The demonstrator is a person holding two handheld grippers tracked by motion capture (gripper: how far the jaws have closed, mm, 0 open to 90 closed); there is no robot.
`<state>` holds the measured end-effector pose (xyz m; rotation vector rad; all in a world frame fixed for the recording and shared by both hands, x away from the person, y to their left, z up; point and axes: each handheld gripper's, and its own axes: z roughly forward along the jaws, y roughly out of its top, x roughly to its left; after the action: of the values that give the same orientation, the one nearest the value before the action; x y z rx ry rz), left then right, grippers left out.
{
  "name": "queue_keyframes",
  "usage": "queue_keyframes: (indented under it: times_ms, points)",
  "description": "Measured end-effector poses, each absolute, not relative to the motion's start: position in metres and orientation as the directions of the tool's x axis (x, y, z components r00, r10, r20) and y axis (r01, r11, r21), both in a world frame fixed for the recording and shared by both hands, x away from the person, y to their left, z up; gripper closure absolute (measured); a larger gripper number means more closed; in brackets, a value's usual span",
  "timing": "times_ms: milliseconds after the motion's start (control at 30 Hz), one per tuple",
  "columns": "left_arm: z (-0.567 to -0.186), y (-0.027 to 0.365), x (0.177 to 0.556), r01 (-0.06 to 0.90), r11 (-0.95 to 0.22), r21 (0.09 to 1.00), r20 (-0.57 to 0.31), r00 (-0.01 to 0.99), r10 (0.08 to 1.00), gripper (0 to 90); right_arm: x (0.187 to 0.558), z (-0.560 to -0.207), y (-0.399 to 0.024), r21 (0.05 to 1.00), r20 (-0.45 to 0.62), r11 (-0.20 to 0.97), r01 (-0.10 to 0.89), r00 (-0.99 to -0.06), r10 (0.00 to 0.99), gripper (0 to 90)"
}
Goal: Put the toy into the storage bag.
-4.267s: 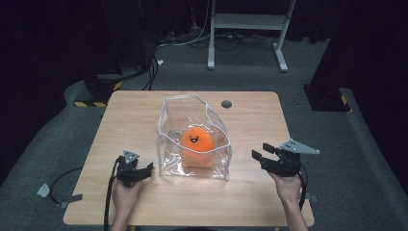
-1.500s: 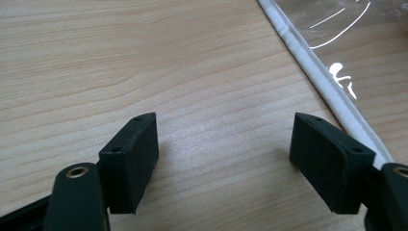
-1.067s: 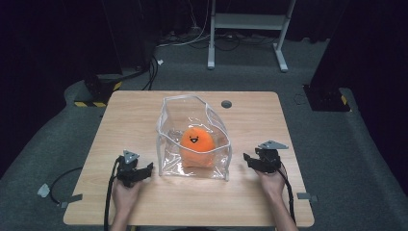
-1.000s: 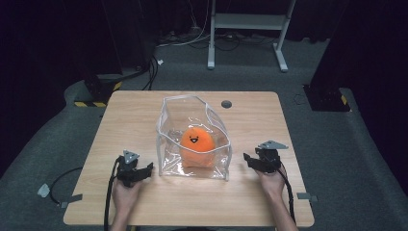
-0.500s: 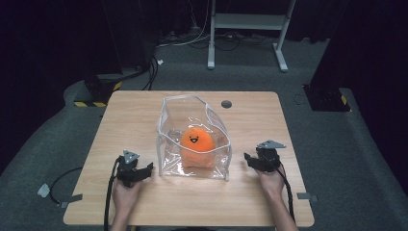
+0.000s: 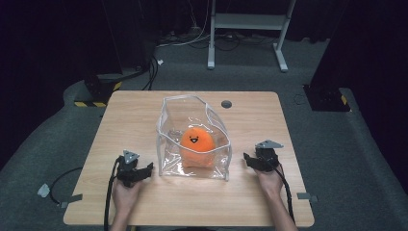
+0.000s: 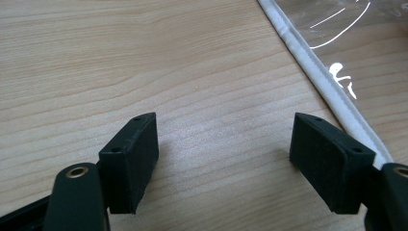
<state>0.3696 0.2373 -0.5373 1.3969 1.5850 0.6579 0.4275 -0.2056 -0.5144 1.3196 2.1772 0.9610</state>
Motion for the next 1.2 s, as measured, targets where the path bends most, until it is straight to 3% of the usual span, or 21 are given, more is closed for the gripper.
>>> queue_keyframes:
  times_ms: [1200]
  points:
    - [-0.5373,0.2373,0.3696,0.485,0.221,0.846,-0.273,0.038,0.961,25.4,0.4274,-0.5229,-0.2007,0.729,-0.015,0.322,0.604,-0.456,0.89,36.8]
